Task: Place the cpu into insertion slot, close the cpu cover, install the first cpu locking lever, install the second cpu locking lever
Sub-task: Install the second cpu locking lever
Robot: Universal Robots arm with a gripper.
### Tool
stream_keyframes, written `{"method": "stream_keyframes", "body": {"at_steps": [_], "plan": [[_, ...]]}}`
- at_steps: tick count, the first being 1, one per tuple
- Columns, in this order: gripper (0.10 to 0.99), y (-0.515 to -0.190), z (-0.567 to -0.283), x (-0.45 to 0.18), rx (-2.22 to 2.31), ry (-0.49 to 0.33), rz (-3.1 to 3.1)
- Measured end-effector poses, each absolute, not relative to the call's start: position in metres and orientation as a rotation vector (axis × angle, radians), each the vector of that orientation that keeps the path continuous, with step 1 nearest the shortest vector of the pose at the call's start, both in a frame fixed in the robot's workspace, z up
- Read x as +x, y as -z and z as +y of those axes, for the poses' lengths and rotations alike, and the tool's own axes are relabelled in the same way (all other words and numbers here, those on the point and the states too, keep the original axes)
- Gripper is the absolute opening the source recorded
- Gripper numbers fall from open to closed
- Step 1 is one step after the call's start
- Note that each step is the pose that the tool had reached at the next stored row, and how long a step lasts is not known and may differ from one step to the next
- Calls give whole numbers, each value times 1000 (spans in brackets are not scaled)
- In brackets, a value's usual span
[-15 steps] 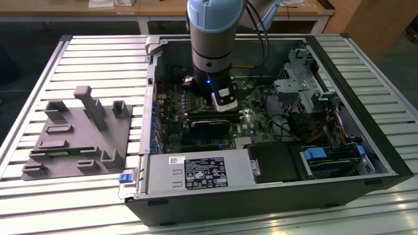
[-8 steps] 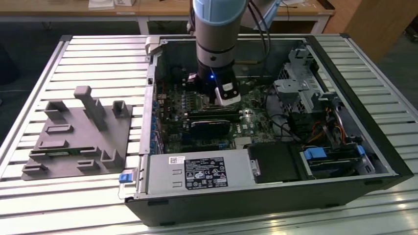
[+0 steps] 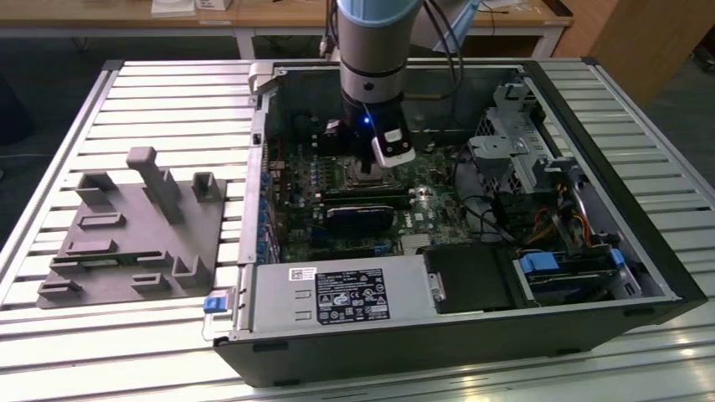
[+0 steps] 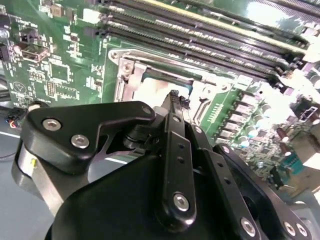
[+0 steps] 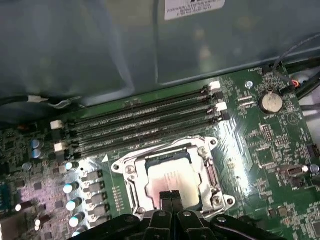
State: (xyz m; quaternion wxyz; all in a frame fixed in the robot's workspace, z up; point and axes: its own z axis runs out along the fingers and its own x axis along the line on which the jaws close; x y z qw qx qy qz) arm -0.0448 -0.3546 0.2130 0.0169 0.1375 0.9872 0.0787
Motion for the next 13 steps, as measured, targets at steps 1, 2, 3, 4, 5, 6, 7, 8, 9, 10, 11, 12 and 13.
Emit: {"method": "stream_keyframes", "body": {"at_steps": [1, 2, 3, 4, 5, 6, 7, 8, 9, 10, 11, 12, 13], "plan": [[106, -213, -353, -43, 427, -238, 3069], [106, -213, -353, -42, 427, -234, 3069], [106, -213, -352, -40, 427, -231, 3069], [106, -212, -351, -39, 427, -230, 3069], [106, -212, -349, -39, 427, -229, 3069], [106, -212, -349, -39, 427, -228, 3069], [106, -212, -349, -39, 427, -228, 3069], [106, -212, -349, -39, 427, -228, 3069], [106, -212, -349, -39, 427, -228, 3069], [106, -212, -349, -38, 427, -228, 3069], [106, -212, -349, -38, 427, -228, 3069], [106, -212, -349, -38, 427, -228, 3069], [106, -212, -349, -38, 427, -228, 3069]]}}
